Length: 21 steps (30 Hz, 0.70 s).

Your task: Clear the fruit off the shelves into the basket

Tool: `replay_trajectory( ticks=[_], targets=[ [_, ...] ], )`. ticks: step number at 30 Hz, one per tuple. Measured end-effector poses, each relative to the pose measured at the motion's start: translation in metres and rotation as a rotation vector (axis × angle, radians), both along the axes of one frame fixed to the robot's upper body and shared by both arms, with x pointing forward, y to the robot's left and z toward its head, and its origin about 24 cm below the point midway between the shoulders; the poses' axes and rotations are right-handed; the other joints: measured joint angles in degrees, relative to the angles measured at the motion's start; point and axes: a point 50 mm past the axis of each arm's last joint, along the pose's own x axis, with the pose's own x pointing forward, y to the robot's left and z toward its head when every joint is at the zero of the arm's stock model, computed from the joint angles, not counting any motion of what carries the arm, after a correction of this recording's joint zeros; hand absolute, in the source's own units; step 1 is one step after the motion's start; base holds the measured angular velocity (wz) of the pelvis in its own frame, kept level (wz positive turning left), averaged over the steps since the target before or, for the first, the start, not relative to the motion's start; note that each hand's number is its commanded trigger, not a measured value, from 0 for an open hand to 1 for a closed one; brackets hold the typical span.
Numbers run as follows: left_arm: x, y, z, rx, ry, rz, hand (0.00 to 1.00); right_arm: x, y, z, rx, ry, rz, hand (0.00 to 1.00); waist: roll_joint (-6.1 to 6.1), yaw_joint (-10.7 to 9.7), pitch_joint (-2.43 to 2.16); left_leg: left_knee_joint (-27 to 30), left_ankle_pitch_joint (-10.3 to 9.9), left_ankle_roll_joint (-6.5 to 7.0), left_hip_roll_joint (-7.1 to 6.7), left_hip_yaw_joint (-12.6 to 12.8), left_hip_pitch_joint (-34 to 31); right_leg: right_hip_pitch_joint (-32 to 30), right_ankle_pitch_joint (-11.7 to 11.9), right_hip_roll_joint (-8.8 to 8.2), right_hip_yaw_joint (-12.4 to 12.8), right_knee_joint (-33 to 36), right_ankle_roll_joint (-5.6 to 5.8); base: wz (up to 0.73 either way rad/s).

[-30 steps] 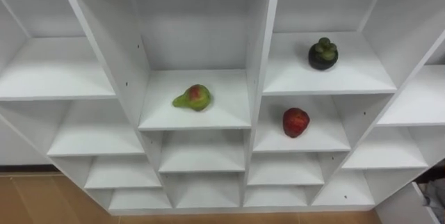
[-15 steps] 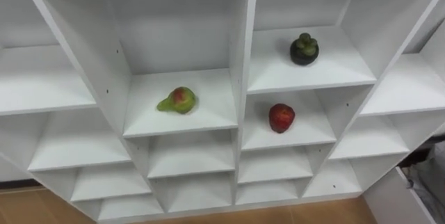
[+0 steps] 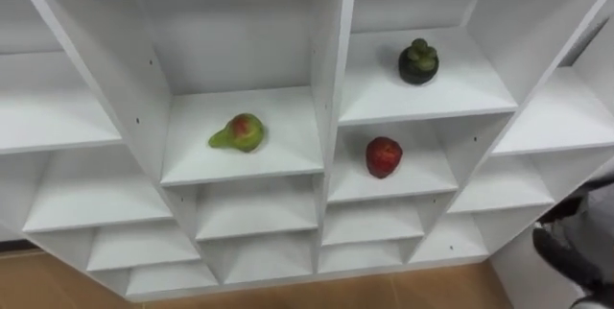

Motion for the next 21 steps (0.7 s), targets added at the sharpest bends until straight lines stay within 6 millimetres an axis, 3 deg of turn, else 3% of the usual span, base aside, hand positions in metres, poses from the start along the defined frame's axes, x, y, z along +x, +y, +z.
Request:
replay_trajectory(
  ticks=[2, 5, 7, 16, 21],
  targets=[
    [-0.001, 0.0, 0.0, 0.001, 0.0, -0.001, 1.0, 0.008, 0.002, 0.013, -0.08, -0.037, 0.02, 0.0, -0.09, 0.1, -0.01, 0.0, 0.0, 0.0, -0.03, 0.0, 0.0, 0.1, 0.0, 0.01, -0.1, -0.1, 0.0, 0.05],
    [-0.003, 0.0, 0.0, 0.0, 0.009, -0.02, 1.0, 0.02, 0.012, 0.039, -0.214, -0.113, 0.077, 0.0, 0.08, 0.7, 0.41, 0.0, 0.0, 0.0, 0.17, 0.0, -0.2, -0.3, 0.0, 0.0, 0.2, 0.0, 0.0, -0.05],
    [-0.001, 0.0, 0.0, 0.003, 0.007, -0.022, 1.0, 0.026, 0.019, 0.055, -0.291, -0.163, 0.125, 0.0, 0.21, 1.2, 0.45, -0.2, 0.0, 0.01, 0.26, -0.1, -0.2, -0.3, 0.0, -0.01, 0.2, 0.0, 0.0, 0.0],
    [0.0, -0.001, 0.0, 0.001, 0.006, -0.021, 1.0, 0.042, 0.049, 0.099, -0.442, -0.345, 0.274, 0.0, 0.84, 3.0, 0.26, -0.3, 0.0, 0.01, 0.09, 0.1, 0.0, -0.3, 0.0, 0.06, -0.1, 0.2, 0.0, 0.0],
    [-0.005, -0.001, -0.002, -0.002, 0.038, -0.018, 1.0, 0.048, 0.059, 0.112, -0.531, -0.376, 0.388, 0.0, 0.87, 3.2, 0.27, -0.3, 0.0, 0.01, 0.22, 0.0, -0.1, -0.1, 0.0, 0.01, -0.1, 0.1, -0.01, 0.0]
  ],
)
